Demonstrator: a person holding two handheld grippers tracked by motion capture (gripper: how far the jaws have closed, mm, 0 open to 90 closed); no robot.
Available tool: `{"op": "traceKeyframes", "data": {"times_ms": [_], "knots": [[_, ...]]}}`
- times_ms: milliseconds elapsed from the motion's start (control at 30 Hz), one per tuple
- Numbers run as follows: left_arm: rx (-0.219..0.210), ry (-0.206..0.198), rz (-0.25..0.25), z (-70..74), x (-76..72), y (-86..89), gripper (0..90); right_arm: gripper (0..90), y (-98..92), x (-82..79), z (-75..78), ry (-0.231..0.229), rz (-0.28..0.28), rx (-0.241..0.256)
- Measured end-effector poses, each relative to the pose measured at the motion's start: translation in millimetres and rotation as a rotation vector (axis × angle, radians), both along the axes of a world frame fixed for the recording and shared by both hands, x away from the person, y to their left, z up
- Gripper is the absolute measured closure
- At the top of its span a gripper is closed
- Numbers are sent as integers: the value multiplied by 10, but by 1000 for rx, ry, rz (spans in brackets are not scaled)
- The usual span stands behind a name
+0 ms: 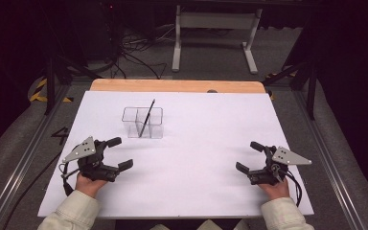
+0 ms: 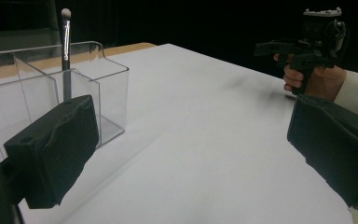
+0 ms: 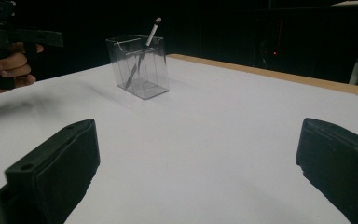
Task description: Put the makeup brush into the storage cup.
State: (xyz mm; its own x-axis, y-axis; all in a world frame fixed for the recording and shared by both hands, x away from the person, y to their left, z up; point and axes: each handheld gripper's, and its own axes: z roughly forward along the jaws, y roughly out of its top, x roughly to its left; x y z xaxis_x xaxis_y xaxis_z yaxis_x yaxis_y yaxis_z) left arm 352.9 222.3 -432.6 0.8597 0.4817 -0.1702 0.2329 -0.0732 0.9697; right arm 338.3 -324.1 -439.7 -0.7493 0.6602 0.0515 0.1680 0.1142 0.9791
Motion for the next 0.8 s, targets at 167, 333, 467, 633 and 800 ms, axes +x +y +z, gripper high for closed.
{"op": "traceKeyframes", "data": {"times_ms": [167,333,467,633,800], "knots": [[23,9,5,-73,-48,11,35,0,30,-13,-28,6,15,-12],[29,14,10,-115,-90,18,40,0,38,-29,-53,2,17,-13],[38,16,17,-141,-110,17,45,0,47,-40,-72,-1,17,-15],[46,38,22,-211,-118,38,45,0,38,-55,-96,1,21,-2],[44,40,18,-241,-129,55,43,0,53,-69,-106,6,29,-7]]}}
